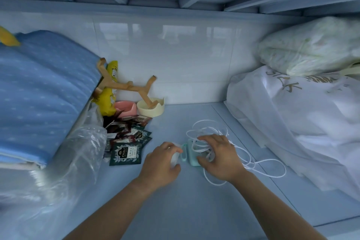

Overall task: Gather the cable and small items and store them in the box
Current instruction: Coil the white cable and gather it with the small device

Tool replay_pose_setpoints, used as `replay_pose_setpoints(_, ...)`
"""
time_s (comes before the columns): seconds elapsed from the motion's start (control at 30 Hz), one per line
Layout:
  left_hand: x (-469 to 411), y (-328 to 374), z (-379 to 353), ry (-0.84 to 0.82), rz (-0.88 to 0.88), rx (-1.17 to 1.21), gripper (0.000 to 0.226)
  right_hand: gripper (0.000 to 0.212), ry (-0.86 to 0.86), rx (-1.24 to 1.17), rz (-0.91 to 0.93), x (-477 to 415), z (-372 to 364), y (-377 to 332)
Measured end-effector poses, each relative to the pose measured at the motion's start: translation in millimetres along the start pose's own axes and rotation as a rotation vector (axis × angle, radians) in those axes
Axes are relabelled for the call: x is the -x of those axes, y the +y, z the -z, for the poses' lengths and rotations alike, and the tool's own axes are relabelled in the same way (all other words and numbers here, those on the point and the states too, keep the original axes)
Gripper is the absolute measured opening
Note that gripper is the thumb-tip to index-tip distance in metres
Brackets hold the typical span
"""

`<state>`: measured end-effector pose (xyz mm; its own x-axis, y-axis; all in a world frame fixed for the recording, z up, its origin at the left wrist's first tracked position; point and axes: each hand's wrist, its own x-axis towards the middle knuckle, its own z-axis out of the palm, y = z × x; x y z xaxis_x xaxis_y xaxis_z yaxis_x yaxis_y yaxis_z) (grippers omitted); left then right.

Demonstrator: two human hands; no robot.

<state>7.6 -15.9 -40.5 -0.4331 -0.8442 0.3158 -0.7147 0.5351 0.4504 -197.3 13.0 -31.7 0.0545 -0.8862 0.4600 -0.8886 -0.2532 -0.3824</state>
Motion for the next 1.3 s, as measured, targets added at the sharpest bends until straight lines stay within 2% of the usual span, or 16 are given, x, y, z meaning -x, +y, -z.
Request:
replay_pose_setpoints(0.17, 2.5, -6.7, -3.6, -0.079, -0.007, -0.123, 0.045, 0.075, -0.074, 0.192, -0.086, -0.7, -4.0, -12.8)
replay_pose_setpoints(0.3, 2.8, -11.0, -9.3, -0.111, -0.022, -0.19, 0.049, 0.085, -0.151, 0.261, -0.149, -3.6, -6.5, -15.0)
replay_pose_setpoints(0.43, -0.6, -13.2, -13.4, -0.076, -0.061, -0.193, 0.042, 0.09, -0.131, 0.34, -0.189, -4.3, -12.7, -19.6)
replay_pose_setpoints(0.6, -10.5, -10.2, -12.9, -0.056, -0.066, -0.166, 0.04, 0.086, -0.108, 0.422, -0.227, -4.8, -21.5, -23.3)
replay_pose_setpoints(0.87, -17.2, -5.4, -4.2, -0.094, -0.018, -0.154, 0.046, 0.071, -0.083, 0.38, -0.197, -3.4, -19.6, -24.5)
replay_pose_setpoints(1.07, 2.9, 7.8, -10.0, -0.001, -0.061, -0.067, 0.04, 0.069, -0.037, 0.106, -0.039, 14.9, -0.7, -2.4)
replay_pose_setpoints(1.23, 6.8, 19.4, -12.0, 0.092, -0.006, 0.017, 0.023, 0.071, -0.1, 0.149, -0.042, 14.2, 3.1, -0.9)
replay_pose_setpoints(1.3, 4.1, 17.8, -10.5, 0.093, 0.07, 0.011, 0.027, 0.073, -0.139, 0.199, -0.098, 10.7, 0.5, -4.7)
